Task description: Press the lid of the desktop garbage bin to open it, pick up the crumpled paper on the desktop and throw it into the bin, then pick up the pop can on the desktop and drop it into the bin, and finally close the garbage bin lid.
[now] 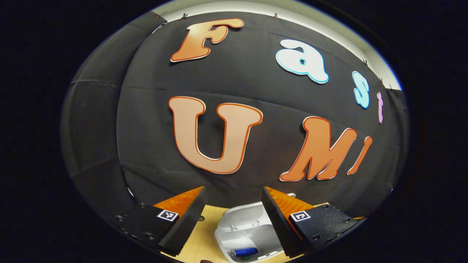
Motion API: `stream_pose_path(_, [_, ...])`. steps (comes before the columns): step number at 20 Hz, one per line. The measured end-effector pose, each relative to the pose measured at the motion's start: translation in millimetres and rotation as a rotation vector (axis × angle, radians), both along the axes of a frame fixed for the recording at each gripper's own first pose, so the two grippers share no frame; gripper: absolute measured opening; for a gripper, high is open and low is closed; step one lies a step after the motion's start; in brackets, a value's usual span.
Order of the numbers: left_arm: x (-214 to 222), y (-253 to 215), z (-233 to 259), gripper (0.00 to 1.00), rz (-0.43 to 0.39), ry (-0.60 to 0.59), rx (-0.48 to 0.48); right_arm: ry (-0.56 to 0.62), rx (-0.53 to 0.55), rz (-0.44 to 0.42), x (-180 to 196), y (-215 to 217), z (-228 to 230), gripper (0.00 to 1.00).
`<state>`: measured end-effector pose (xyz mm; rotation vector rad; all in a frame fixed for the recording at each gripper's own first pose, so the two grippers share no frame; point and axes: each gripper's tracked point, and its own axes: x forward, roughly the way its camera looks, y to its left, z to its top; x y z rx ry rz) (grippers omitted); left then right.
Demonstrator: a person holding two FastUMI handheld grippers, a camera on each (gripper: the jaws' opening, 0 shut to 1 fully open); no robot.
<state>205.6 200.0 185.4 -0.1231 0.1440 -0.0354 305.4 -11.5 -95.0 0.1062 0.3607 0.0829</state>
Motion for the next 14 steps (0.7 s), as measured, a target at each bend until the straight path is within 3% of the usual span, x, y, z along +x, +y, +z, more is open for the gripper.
stream_pose_path(10, [76,-39,-40,0.95,-0.093,0.168,0.034,0.031,0.010,-0.042,2,-17,-11,0.96])
stream_pose_path(14, [88,-41,-59,0.95,-0.088,0.212,0.075,0.033,0.027,-0.065,4,-21,-13,0.96])
